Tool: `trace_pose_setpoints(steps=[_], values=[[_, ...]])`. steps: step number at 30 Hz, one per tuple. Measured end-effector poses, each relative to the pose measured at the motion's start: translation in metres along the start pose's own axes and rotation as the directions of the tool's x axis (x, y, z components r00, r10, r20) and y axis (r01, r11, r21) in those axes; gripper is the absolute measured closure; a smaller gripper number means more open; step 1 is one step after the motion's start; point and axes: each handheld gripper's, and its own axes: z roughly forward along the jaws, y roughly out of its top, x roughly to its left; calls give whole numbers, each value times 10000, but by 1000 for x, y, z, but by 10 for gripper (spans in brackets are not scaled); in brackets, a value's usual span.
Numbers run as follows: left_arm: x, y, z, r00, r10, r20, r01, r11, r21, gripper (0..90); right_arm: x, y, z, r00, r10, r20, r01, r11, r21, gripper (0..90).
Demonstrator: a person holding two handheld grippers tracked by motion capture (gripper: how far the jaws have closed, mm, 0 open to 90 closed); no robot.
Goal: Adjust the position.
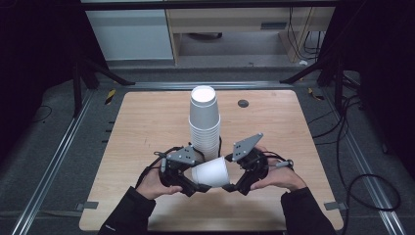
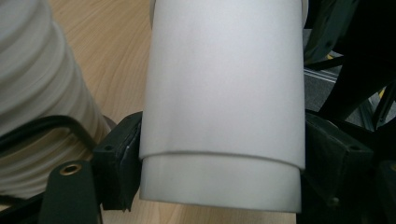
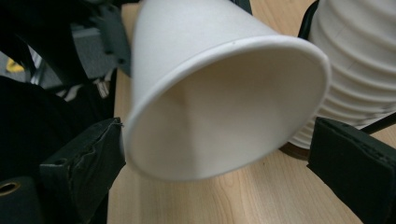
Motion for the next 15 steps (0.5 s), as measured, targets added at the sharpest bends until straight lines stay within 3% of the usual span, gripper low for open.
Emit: trace_pose_setpoints(steps=[2,7,15], values=[[2,-3,-3,9999,-110,-46,109,9998,-162,218,1,-2,-8,9999,86,96,-82,9991,-407,41],[2,-7,-10,9996,-275,-78,270,9980,-568,216,1,-9,-20,9985,361,423,-326,9961,-815,34],[1,-9,-12,9990,-363,-267,329,9925,-1176,215,4,-23,-25,9929,1056,553,-933,9771,-1914,33]])
